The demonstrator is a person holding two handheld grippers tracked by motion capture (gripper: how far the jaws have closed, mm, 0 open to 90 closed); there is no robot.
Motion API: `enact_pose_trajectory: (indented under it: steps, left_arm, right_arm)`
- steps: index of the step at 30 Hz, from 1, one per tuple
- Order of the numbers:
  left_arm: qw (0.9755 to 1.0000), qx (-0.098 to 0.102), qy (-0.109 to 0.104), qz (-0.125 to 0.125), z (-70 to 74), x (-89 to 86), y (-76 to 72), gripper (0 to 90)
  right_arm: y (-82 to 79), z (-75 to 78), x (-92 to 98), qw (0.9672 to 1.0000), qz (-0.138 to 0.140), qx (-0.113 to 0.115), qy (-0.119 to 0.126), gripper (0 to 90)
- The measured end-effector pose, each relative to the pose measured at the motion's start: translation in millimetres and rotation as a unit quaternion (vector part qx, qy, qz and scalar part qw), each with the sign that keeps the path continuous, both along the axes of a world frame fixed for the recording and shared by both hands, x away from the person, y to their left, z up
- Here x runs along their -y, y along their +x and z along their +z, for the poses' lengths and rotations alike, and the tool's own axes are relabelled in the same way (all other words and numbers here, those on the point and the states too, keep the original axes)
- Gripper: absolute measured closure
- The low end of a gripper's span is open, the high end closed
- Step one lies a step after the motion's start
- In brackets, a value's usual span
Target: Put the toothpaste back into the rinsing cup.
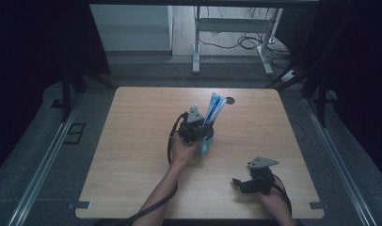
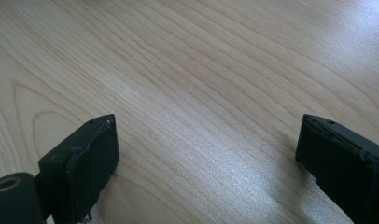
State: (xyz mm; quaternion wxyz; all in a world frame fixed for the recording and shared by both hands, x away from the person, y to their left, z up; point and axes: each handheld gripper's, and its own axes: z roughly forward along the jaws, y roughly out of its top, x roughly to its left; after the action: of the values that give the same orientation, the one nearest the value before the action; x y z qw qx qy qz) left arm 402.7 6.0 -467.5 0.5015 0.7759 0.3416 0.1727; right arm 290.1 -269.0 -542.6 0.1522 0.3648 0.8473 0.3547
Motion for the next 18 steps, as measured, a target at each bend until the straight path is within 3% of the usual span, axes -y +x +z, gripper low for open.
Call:
enact_pose_trajectory:
  steps: [8, 18]
  left_arm:
    - [0.9999, 0.002, 0.017, 0.001, -0.2, 1.0, -1.3, 69.0]
    - [0.9998, -0.012, 0.017, 0.001, -6.2, -4.2, -3.0, 68.3]
  right_arm:
    - [0.0, 0.0, 0.0, 1.0000, 0.000, 0.000, 0.000, 5.6]
    - [0.0, 0.0, 0.0, 1.0000, 0.000, 0.000, 0.000, 5.6]
